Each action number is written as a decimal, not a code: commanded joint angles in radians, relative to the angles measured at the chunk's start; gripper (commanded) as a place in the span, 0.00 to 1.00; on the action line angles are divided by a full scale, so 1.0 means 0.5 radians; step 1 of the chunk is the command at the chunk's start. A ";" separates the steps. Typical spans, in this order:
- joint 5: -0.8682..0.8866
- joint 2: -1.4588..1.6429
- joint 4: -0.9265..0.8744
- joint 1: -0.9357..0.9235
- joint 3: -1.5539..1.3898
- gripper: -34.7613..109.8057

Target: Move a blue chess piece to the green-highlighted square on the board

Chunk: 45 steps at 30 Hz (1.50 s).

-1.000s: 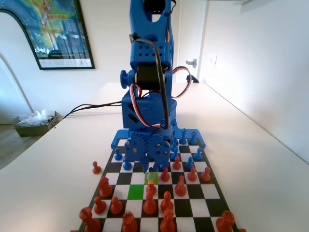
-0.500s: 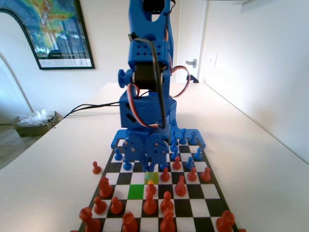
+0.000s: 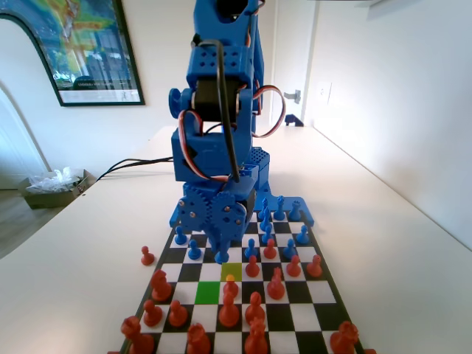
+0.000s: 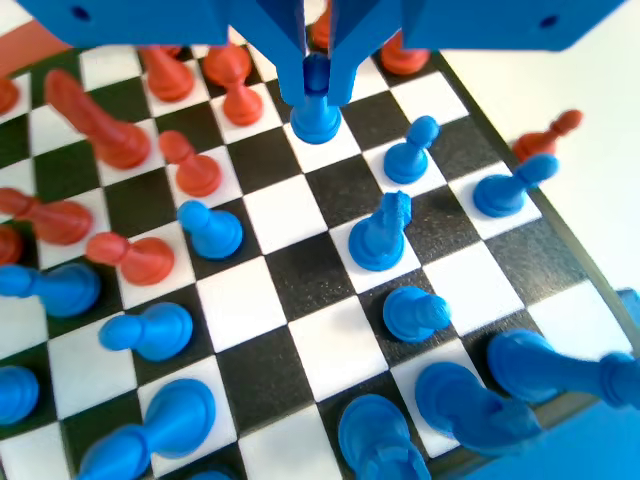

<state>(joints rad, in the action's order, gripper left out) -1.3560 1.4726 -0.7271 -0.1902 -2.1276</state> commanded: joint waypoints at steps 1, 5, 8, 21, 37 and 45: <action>0.034 0.025 -0.080 -0.043 0.215 0.25; 0.049 -0.074 -0.156 -0.052 0.402 0.25; 0.055 -0.138 -0.187 -0.052 0.537 0.25; 0.025 -0.316 -0.163 0.025 0.699 0.25; -0.052 -0.359 0.092 0.015 0.466 0.25; -0.077 -0.383 0.129 -0.012 0.442 0.25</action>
<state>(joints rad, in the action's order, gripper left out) -1.3729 1.2502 -0.6642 -0.1825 -1.9113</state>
